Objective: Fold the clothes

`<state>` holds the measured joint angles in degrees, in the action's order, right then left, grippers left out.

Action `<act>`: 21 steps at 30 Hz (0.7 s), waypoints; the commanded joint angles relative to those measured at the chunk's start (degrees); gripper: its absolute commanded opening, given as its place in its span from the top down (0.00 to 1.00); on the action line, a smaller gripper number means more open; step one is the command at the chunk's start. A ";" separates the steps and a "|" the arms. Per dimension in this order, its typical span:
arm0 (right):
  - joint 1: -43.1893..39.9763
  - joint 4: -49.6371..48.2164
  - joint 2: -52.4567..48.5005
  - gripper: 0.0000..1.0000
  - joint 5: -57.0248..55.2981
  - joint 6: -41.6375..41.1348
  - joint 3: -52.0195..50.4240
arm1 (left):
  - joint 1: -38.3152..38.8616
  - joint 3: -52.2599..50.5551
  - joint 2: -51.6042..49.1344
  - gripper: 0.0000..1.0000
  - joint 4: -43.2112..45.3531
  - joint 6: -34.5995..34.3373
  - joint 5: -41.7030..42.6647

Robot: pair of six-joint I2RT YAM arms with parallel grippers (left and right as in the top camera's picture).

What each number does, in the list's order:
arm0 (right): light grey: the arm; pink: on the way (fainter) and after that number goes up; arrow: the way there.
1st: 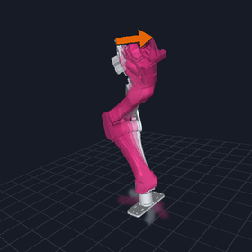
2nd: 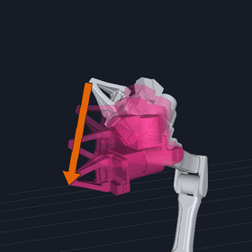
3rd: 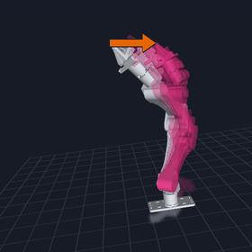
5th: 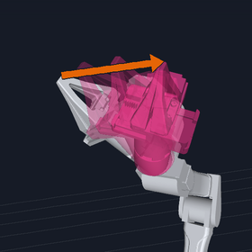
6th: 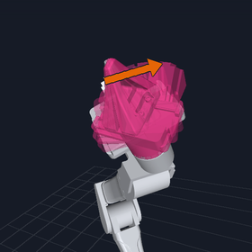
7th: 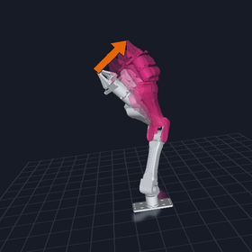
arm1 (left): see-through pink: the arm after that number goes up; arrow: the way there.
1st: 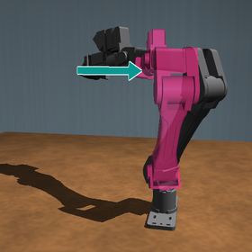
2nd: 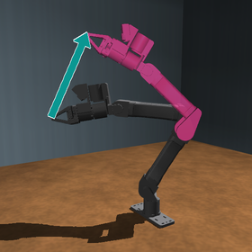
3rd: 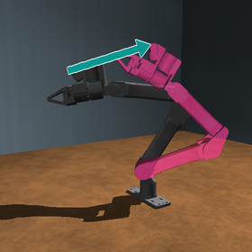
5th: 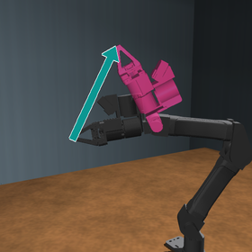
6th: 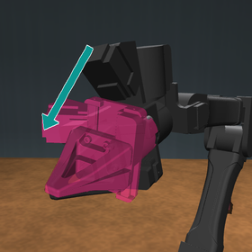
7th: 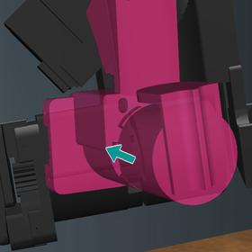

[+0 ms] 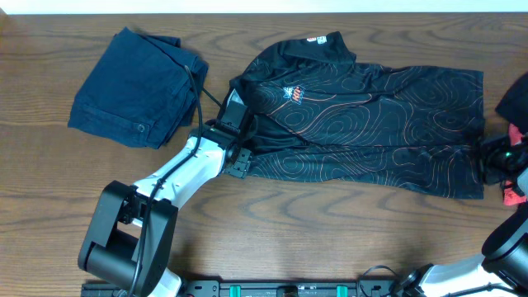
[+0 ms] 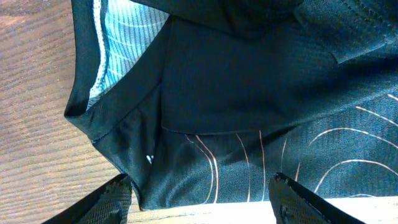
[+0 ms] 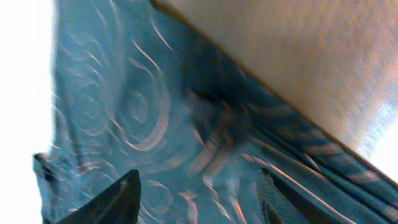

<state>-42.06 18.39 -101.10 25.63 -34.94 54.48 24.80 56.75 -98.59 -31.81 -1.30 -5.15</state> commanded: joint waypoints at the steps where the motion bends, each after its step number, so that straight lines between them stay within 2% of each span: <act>1: -1.97 3.89 -0.26 0.53 -4.35 6.47 0.66 | -0.37 -0.33 -0.22 0.27 -0.33 -0.26 -1.09; 3: -3.32 5.29 -0.26 0.59 -4.63 9.01 0.66 | -0.37 -0.33 -0.22 0.27 -0.33 -0.26 -1.09; 9: -6.45 10.73 -0.26 0.57 -7.10 11.04 0.66 | -0.37 -0.33 -0.22 0.27 -0.28 -0.26 -1.09; 17: -6.84 17.86 -0.28 0.61 -9.27 10.97 0.66 | -0.37 -0.33 -0.22 0.27 -0.26 -0.26 -1.09; 21: -6.86 20.50 -0.28 0.68 -14.45 9.68 0.66 | -0.37 -0.33 -0.22 0.27 -0.26 -0.26 -1.09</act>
<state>-48.58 37.74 -101.10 17.08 -24.88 55.05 24.80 56.75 -98.59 -31.90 -1.30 -5.15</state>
